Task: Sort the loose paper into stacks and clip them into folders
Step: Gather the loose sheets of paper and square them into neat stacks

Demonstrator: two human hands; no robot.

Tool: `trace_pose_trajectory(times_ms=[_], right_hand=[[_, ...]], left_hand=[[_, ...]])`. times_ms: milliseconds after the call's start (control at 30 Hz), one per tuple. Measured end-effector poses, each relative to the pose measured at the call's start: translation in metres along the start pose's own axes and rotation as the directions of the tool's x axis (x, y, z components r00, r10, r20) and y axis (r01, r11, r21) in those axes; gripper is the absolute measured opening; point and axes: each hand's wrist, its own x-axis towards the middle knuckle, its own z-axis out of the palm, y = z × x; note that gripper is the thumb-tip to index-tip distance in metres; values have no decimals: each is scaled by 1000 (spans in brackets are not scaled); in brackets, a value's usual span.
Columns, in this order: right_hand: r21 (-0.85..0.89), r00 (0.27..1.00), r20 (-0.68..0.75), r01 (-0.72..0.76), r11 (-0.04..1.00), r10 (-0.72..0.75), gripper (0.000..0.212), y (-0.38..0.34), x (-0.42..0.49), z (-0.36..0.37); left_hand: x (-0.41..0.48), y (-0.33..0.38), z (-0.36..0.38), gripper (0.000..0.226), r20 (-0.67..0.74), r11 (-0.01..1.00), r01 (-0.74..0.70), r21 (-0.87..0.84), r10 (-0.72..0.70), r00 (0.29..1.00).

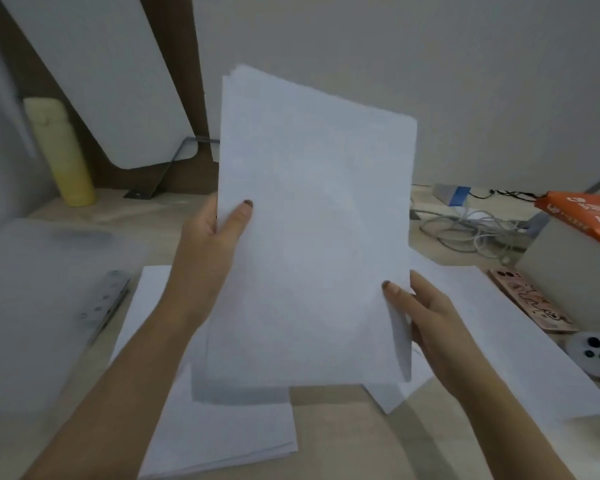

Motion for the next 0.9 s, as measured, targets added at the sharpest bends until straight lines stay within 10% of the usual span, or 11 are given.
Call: trace_pose_trajectory(times_ms=[533, 700, 900], right_hand=[[-168, 951, 58, -290, 942, 303, 18, 61, -21, 132], [-244, 950, 61, -284, 927, 307, 29, 65, -12, 128], [-501, 995, -72, -93, 861, 65, 31, 66, 12, 67]], left_hand=[[-54, -76, -128, 46, -76, 812, 440, 384, -447, 891], [-74, -106, -123, 68, -21, 516, 272, 812, -441, 897], [-80, -118, -117, 72, -36, 312, 180, 933, -418, 908]])
